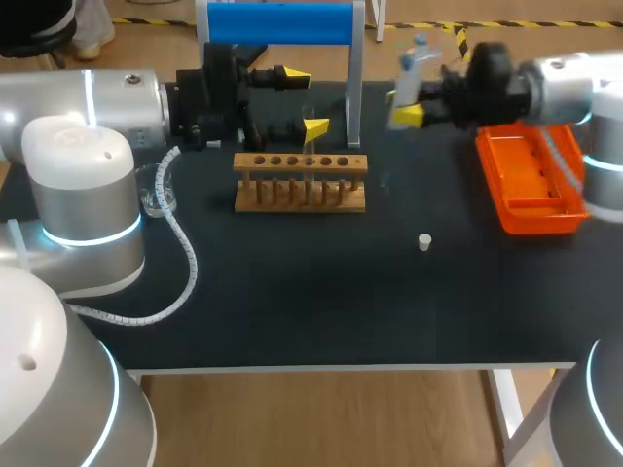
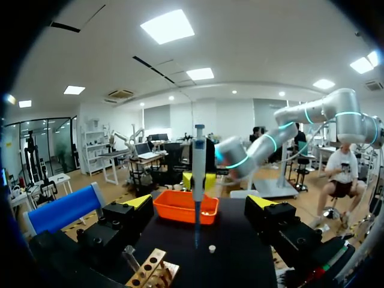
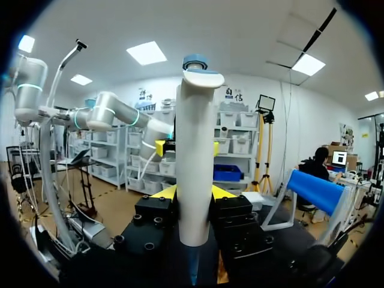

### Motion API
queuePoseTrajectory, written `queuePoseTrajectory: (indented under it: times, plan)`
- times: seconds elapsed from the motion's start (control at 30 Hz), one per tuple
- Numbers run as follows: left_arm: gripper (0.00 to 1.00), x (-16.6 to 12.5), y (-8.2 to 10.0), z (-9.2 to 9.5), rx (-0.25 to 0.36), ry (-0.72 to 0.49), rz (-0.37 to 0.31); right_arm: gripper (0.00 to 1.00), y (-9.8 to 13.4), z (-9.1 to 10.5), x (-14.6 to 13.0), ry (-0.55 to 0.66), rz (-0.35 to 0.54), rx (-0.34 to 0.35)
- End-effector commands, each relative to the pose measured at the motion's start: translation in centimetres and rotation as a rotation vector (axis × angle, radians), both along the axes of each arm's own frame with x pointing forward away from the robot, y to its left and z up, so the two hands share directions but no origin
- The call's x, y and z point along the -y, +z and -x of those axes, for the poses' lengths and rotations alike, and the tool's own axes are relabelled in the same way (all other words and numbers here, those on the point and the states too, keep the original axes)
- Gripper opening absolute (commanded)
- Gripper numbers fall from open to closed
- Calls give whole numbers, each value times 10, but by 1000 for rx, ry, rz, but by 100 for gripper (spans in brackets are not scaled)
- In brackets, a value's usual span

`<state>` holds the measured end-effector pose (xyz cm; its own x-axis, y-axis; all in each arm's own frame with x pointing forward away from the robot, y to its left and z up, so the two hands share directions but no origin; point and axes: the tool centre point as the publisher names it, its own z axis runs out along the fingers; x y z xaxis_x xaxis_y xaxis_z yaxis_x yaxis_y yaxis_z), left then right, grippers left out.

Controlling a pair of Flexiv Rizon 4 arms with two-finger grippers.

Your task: Invert the test tube, pick up the pipette, mount the tip to pipette, aspirate from beaker and dispense into the tube, eject the tip, return the pipette, and cap with the stopper.

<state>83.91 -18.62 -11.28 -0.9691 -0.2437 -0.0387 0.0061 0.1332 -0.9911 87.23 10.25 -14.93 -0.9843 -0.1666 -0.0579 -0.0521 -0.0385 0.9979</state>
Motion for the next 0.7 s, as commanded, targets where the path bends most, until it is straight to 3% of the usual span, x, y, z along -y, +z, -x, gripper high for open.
queuePoseTrajectory:
  times: [0.03,0.37,0.7]
  plan:
    - [100,0,-1,0,3,3,4,0,3,-16,60,55,-1,2]
    - [100,0,-1,0,3,3,4,0,1,-48,133,-1,13,8]
    - [100,0,-1,0,3,3,4,0,-5,-70,188,-37,22,14]
